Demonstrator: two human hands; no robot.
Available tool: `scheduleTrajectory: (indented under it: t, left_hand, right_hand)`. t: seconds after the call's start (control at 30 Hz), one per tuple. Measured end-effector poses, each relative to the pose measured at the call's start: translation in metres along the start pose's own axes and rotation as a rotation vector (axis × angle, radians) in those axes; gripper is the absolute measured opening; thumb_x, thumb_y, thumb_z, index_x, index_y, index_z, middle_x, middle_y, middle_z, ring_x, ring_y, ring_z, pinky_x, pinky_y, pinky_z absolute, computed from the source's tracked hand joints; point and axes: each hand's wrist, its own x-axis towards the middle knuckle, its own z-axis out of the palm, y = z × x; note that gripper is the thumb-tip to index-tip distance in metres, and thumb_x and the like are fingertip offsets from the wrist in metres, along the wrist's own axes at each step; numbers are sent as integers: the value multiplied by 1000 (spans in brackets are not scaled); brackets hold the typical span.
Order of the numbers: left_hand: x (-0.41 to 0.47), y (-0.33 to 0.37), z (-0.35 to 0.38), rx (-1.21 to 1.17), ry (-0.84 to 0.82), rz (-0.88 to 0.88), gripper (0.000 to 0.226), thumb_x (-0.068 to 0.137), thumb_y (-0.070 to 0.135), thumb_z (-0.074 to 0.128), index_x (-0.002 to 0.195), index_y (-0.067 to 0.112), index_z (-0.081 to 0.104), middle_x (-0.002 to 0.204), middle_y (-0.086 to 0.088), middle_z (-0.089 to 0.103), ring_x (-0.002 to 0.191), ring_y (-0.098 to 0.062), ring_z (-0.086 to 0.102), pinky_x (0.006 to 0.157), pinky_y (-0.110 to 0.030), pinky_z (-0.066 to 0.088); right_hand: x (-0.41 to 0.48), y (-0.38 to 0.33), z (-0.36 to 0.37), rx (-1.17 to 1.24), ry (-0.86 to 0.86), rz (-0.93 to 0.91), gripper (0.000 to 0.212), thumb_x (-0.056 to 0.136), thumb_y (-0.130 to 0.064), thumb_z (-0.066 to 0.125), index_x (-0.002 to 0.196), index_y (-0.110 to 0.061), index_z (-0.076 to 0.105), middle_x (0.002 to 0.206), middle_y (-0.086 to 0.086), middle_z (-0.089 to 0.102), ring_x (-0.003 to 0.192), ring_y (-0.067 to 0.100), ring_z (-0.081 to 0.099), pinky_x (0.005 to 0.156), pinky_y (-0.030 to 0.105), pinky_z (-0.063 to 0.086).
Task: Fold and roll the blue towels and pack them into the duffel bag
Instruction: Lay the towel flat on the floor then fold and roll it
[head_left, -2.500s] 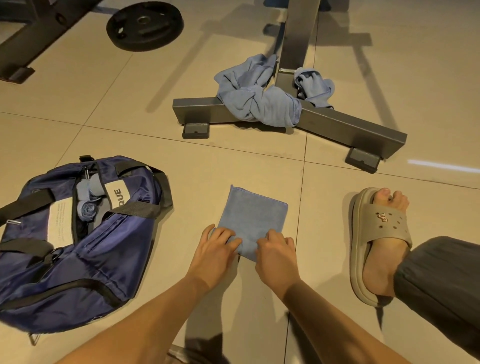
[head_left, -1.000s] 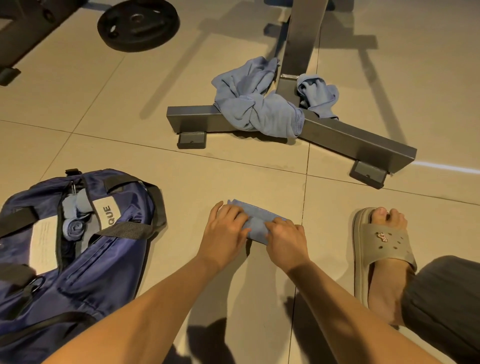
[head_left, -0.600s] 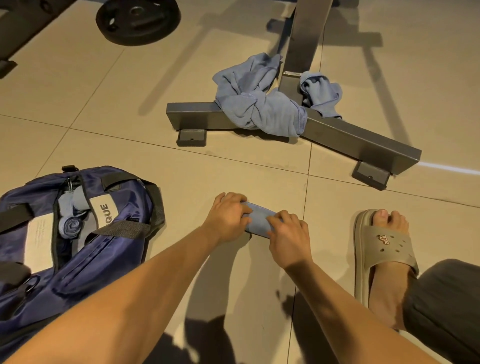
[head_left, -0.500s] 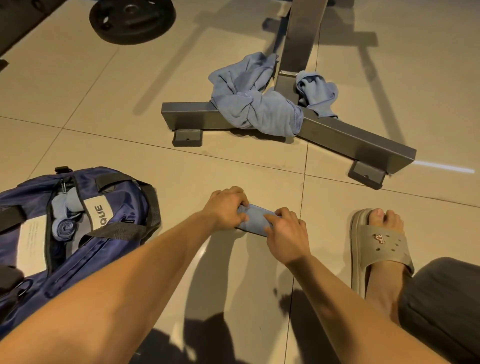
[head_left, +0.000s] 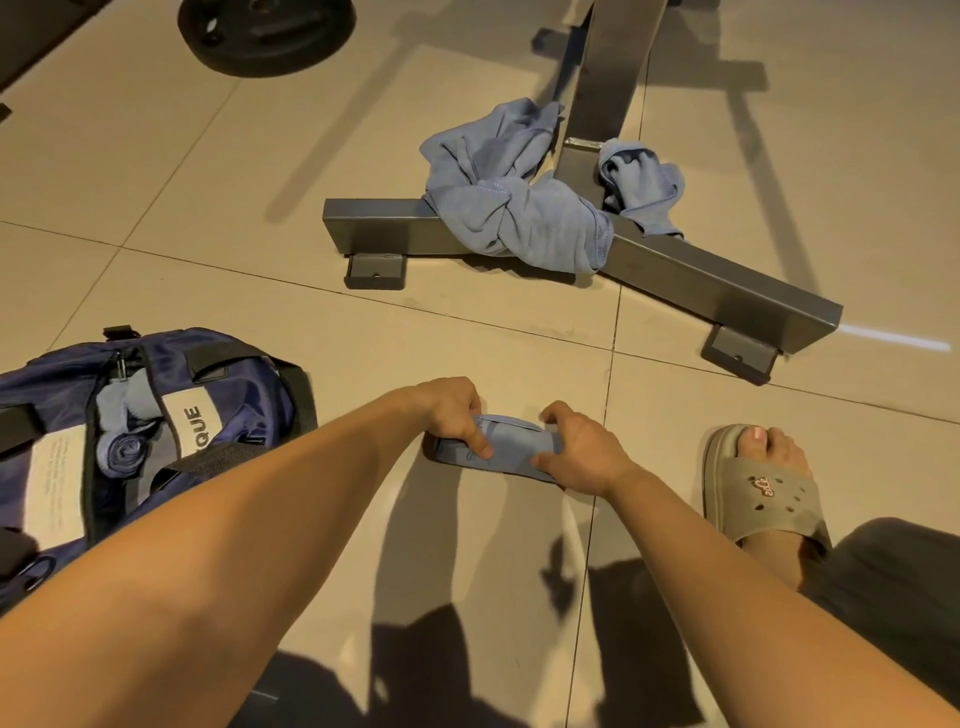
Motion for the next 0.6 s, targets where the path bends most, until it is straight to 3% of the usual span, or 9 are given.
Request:
scheduleTrajectory:
  t: [0.1,0.23,0.3,0.37,0.43,0.5,0.6]
  left_hand:
    - [-4,-10,6,8,108,67,38,64,48,91,69,21,65,71,5,61,71,-20,55,61,-30,40]
    - [-23,-19,18,-78,152,145,37,64,43,92,73,19,65,86,0,65,77,-21,59,66,-33,43]
    - [-41,-25,14,-142,103,169,36,68,35,91,80,12,66,80,-2,64,71,-19,57,64,-33,43]
    - [-63,-30,1,-144,99,195,38,70,34,90,82,7,66,75,-3,63,65,-17,54,63,-32,43]
    - [-88,-33,-17,-166,92,201,39,73,34,90,85,4,67,72,-3,61,63,-15,52,62,-30,44]
    - [-116,-35,-38,-181,71,197,35,78,33,87,92,5,72,76,-5,67,66,-13,57,66,-30,49]
    - [-162,-45,-65,-239,33,182,27,87,30,80,108,13,78,96,3,78,86,-8,70,85,-27,57]
  right_hand:
    - [1,0,-6,6,-50,-32,61,73,-52,70,127,-27,55,118,5,58,108,29,55,86,39,48]
    - [-2,3,-3,57,-84,-100,41,54,-60,68,95,-52,63,101,-2,60,94,24,58,76,37,53]
    - [-7,-10,-11,43,-116,-145,42,58,-48,78,98,-42,67,103,-1,56,95,21,54,76,35,51]
    - [-11,-33,-23,99,-196,-174,56,65,-34,85,116,-28,64,114,-1,52,101,17,54,81,30,49]
    - [-16,-63,-38,188,-341,-209,72,67,-36,87,131,-27,55,123,-4,56,106,15,58,86,27,51]
    - [-18,-94,-53,230,-434,-260,59,74,-38,86,126,-24,62,116,-2,67,102,16,64,87,30,54]
    - [-29,-134,-73,271,-517,-335,36,85,-38,78,113,-16,72,105,10,74,97,24,70,87,39,55]
